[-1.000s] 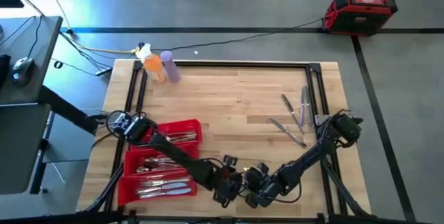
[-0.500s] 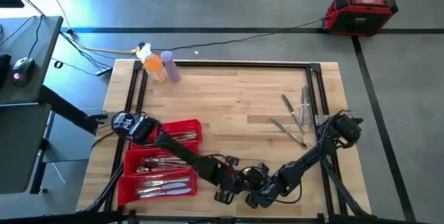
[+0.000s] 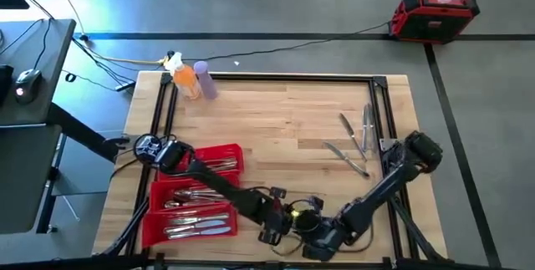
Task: Sort silverware
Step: Put the silver knife in the bottom red bin
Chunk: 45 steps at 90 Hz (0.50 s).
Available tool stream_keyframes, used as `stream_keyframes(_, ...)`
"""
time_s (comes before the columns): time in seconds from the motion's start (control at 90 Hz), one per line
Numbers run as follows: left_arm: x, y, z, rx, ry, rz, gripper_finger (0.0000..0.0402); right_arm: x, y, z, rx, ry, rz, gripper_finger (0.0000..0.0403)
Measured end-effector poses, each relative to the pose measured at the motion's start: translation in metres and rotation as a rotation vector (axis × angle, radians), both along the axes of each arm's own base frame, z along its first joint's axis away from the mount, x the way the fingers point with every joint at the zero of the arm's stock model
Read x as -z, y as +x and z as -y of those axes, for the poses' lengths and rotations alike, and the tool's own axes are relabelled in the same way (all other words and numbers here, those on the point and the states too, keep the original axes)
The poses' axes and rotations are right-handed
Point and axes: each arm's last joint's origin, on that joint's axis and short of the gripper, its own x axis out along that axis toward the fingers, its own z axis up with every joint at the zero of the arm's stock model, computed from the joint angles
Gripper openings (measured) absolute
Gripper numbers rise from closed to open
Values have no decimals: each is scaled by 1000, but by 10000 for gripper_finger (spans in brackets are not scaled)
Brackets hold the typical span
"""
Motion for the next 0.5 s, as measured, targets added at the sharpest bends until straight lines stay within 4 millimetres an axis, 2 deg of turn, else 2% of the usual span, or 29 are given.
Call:
stream_keyframes(0.089,-17,-12,1,-15,56,-20,1,-23,-16,-14,24,-181,80,138)
stream_keyframes(0.178,-51,-25,4,-48,81,7,1,-53,-36,-31,61,-292,225,139)
stream_keyframes(0.244,-82,-39,4,-63,94,27,1,-67,-54,-42,69,-352,320,139)
stream_keyframes(0.356,-129,-67,9,-69,40,74,0,-81,-76,-58,78,-389,462,139)
stream_keyframes(0.5,-183,-119,19,-114,-78,99,0,-85,-94,-68,67,-411,551,139)
